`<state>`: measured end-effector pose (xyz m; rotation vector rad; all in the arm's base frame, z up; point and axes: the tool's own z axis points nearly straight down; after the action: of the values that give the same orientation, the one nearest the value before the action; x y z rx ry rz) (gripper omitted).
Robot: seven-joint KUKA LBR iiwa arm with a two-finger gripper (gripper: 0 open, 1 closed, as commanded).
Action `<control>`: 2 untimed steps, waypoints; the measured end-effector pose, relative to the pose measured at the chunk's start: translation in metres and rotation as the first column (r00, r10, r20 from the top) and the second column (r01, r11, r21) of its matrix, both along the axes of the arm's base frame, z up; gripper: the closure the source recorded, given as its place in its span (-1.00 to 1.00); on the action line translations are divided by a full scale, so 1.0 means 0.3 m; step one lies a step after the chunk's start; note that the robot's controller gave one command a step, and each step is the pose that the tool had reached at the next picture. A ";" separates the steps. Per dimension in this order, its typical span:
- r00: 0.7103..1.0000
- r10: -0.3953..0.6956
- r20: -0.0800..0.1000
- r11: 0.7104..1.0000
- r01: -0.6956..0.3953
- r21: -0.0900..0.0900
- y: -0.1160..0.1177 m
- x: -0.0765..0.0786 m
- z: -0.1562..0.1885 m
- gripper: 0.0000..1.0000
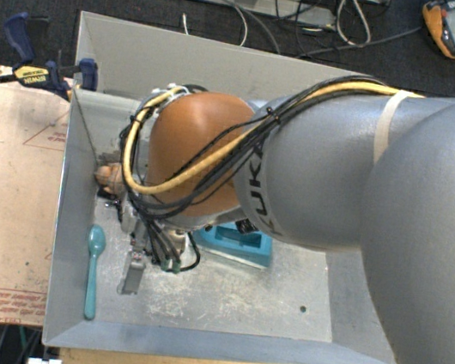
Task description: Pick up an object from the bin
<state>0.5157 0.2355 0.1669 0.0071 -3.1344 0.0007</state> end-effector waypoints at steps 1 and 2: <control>1.000 -0.004 0.007 1.000 0.004 0.002 -0.004 0.008 0.015 -1.00; 1.000 0.020 0.005 1.000 -0.020 0.002 -0.043 0.005 0.163 -1.00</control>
Offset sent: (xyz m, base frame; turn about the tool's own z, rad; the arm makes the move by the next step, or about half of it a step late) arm 0.0012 -0.0136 0.0504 -0.0211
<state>0.5171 0.2226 0.2157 0.0383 -3.1391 -0.0021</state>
